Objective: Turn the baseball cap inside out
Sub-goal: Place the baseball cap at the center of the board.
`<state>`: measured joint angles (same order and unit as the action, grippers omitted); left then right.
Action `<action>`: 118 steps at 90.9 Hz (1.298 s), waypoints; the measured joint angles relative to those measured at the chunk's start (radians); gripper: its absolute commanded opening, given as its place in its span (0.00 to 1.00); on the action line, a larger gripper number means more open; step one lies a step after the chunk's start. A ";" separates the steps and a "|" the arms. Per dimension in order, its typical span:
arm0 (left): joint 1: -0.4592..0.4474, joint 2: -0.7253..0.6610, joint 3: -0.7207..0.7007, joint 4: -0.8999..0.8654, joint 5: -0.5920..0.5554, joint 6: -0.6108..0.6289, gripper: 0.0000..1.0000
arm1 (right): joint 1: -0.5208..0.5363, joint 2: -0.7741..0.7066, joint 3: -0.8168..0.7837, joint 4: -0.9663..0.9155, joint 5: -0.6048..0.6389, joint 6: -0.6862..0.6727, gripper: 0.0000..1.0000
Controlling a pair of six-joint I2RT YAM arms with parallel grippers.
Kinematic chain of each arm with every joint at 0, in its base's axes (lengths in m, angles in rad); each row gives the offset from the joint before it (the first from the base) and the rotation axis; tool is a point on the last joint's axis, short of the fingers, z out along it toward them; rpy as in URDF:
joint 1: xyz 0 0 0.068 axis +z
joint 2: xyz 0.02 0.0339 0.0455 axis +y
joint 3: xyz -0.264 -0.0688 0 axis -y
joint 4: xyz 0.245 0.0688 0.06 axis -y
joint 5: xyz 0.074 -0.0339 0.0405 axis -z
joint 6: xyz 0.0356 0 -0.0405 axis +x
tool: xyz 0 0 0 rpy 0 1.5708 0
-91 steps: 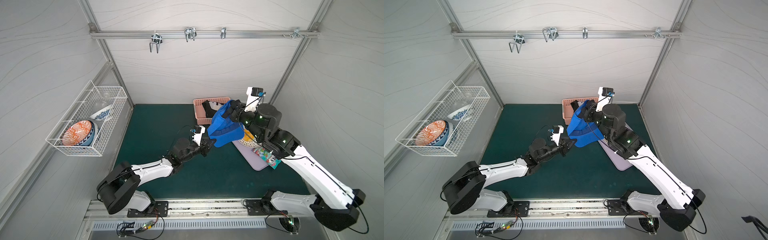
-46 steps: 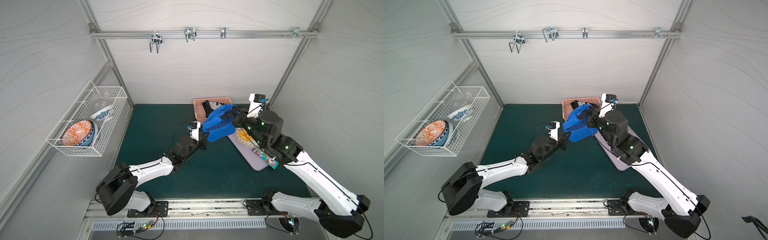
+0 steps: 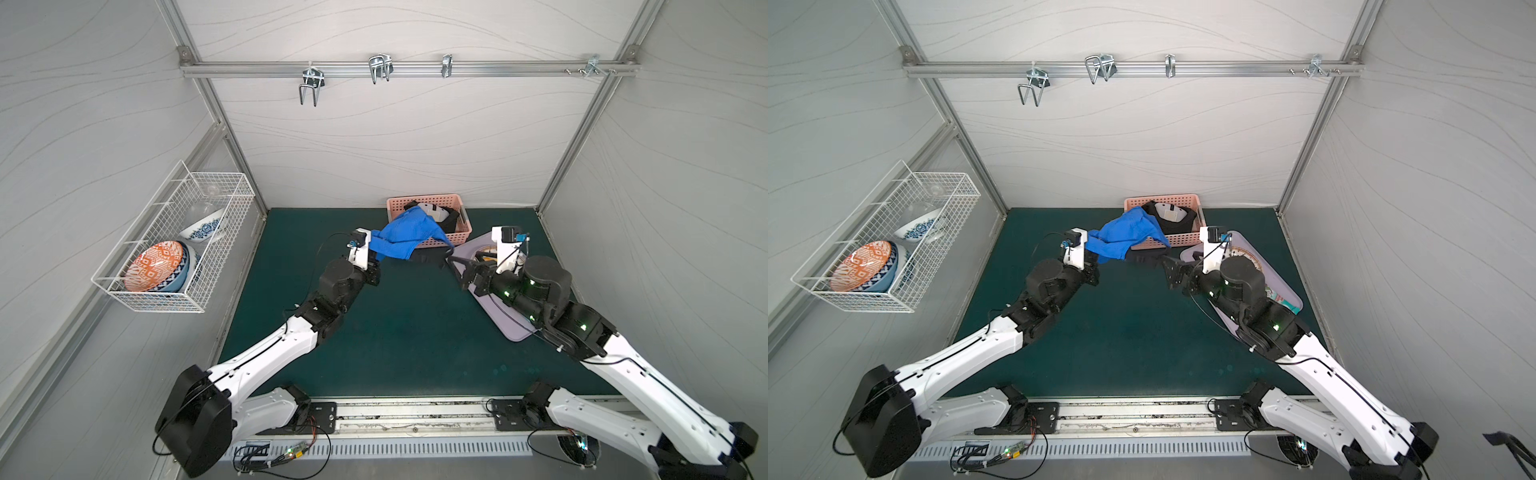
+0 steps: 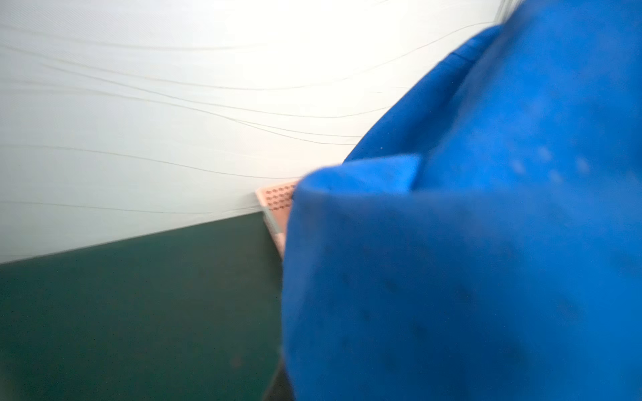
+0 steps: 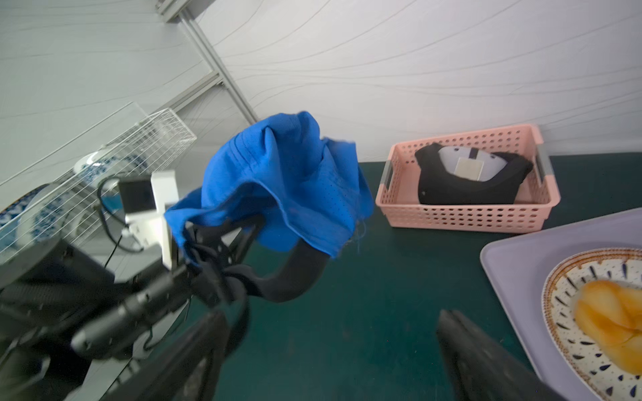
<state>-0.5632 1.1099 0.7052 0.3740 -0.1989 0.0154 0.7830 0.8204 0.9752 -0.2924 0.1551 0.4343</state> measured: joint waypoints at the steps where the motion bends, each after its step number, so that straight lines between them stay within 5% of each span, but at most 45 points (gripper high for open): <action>1: 0.008 -0.007 0.000 -0.005 0.000 0.009 0.00 | -0.001 -0.007 -0.006 -0.003 -0.007 -0.002 0.99; 46: 0.027 -0.073 -0.106 -0.152 0.132 0.311 0.00 | -0.138 -0.047 -0.184 -0.004 -0.112 0.055 0.99; 72: -0.148 0.145 -0.108 -0.042 0.134 0.355 0.00 | -0.245 -0.050 -0.271 0.024 -0.130 0.146 0.99; 88: -0.181 0.259 -0.108 0.037 0.128 0.362 0.00 | -0.270 -0.033 -0.290 0.030 -0.137 0.180 0.99; 101: -0.105 0.334 -0.120 0.163 0.097 0.420 0.00 | -0.272 -0.015 -0.290 0.043 -0.157 0.177 0.99; 118: 0.101 0.338 -0.159 0.234 0.107 0.476 0.00 | -0.272 0.020 -0.290 0.055 -0.204 0.152 0.99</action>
<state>-0.4625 1.4475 0.5461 0.6079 -0.0917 0.4911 0.5106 0.8406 0.6849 -0.2379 -0.0490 0.5865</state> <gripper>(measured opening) 0.091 0.990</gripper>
